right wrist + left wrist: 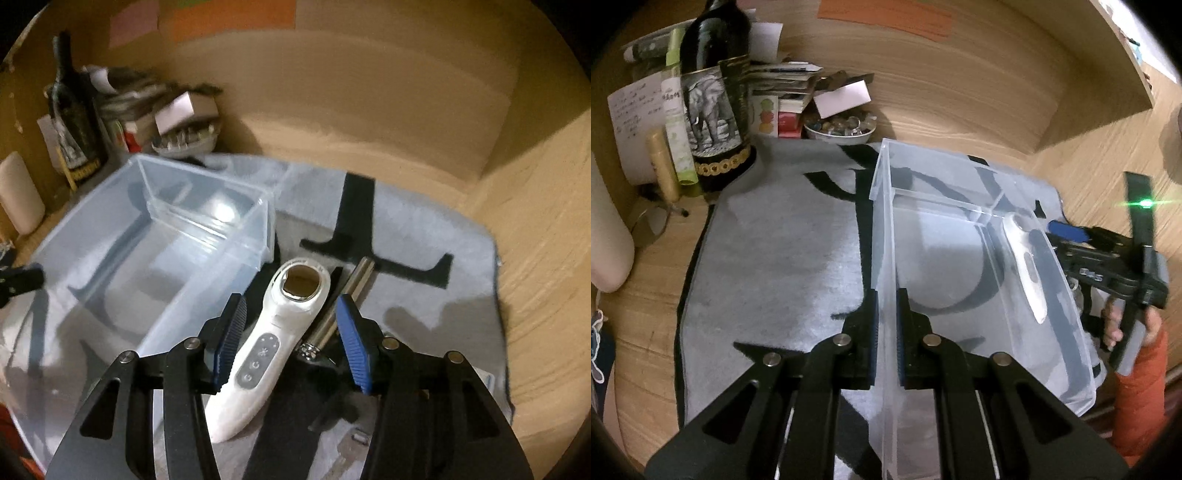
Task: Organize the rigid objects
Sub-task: 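Grasp the white facial device with the right gripper while left gripper holds box rim, then carry the white device into the clear box and release it with the right gripper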
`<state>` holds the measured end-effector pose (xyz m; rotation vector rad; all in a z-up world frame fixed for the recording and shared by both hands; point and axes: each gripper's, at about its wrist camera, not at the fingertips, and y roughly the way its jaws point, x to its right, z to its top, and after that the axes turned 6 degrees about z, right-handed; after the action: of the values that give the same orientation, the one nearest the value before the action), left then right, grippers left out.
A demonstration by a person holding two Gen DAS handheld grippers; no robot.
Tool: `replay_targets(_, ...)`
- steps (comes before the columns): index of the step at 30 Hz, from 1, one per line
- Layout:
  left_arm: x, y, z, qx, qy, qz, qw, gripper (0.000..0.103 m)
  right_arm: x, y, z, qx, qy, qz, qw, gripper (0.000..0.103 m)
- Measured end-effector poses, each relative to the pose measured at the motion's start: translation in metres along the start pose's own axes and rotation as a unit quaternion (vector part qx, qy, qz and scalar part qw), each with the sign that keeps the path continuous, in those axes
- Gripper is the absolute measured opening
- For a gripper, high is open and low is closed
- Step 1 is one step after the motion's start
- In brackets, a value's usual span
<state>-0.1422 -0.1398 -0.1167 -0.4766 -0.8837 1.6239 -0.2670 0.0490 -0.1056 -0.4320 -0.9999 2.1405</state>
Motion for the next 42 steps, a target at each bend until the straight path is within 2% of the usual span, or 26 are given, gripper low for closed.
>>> replay_targets(6, 0.005, -0.007, -0.004, 0.012, 0.018, 0.018, 0.9996, 0.007, 0.008, 0.034, 0.003, -0.049, 0.012, 0.023, 0.998, 0.046)
replay_targets(9, 0.007, -0.007, -0.004, 0.013, 0.023, 0.024, 0.9994, 0.007, 0.005, 0.039, 0.005, -0.048, 0.002, 0.010, 0.999, 0.046)
replay_targets(13, 0.005, -0.005, -0.005, 0.008, 0.019, 0.020, 0.9996, 0.007, 0.010, 0.053, 0.007, -0.071, 0.018, 0.035, 0.997, 0.040)
replay_targets(17, 0.007, -0.004, -0.006, 0.004, 0.018, 0.022, 0.9996, 0.007, 0.007, 0.050, 0.006, -0.066, 0.013, 0.028, 0.997, 0.037)
replay_targets(24, 0.015, -0.006, -0.007, -0.003, 0.024, 0.019, 0.9995, 0.007, 0.012, 0.003, 0.004, -0.005, 0.026, 0.018, 0.999, 0.036)
replay_targets(32, 0.035, -0.003, -0.010, -0.003, 0.044, 0.017, 0.9989, 0.007, 0.018, -0.059, 0.021, 0.079, 0.013, 0.000, 0.997, 0.036)
replay_targets(42, 0.039, -0.001, -0.009, -0.004, 0.042, 0.011, 0.9991, 0.007, -0.019, -0.107, 0.042, 0.157, -0.030, 0.017, 0.987, 0.036)
